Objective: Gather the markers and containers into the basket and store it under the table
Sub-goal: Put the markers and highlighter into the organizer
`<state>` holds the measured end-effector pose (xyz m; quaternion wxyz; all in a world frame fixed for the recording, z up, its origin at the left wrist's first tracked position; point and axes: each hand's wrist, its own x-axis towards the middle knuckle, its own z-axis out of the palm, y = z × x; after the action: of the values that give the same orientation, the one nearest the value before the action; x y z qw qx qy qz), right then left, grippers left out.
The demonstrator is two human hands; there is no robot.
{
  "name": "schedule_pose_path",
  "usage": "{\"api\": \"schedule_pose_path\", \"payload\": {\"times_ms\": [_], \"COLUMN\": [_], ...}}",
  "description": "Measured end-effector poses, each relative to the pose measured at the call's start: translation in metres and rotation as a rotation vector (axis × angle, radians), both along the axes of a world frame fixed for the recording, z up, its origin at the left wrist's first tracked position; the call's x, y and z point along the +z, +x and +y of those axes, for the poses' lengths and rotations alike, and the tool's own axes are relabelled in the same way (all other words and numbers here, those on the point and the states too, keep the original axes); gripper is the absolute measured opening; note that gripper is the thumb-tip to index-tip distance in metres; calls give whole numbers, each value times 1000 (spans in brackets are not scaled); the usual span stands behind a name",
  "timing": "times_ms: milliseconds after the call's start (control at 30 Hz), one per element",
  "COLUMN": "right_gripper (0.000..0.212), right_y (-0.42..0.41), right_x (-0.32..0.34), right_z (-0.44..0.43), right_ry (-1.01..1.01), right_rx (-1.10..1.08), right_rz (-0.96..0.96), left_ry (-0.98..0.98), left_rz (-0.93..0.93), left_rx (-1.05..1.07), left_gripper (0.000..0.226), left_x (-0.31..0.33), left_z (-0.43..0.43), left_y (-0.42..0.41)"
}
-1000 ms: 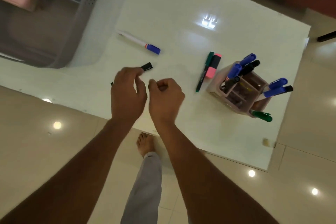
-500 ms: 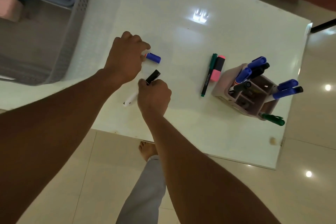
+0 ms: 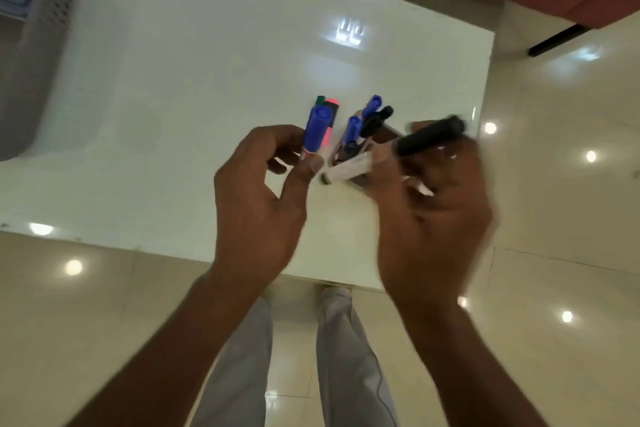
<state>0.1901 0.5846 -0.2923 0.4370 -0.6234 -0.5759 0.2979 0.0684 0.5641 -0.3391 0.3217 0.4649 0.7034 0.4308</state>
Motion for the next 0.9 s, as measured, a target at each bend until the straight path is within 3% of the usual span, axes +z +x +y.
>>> {"api": "schedule_pose_path", "payload": {"times_ms": [100, 233, 433, 600, 900], "right_gripper": [22, 17, 19, 23, 23], "right_y": [57, 109, 134, 138, 140], "right_x": [30, 12, -49, -92, -85], "right_z": [12, 31, 34, 26, 43], "right_ry": [133, -55, -315, -483, -492], "right_rx": [-37, -14, 194, 312, 338], "right_rz": [-99, -135, -125, -276, -511], "left_ry": [32, 39, 17, -23, -50], "left_rz": [-105, -172, -122, -90, -39], "left_rx": [63, 77, 73, 115, -10], "left_gripper": [19, 20, 21, 22, 20], "left_x": [20, 19, 7, -3, -9], "left_z": [-2, 12, 34, 36, 40], "left_y": [44, 84, 109, 112, 113]}}
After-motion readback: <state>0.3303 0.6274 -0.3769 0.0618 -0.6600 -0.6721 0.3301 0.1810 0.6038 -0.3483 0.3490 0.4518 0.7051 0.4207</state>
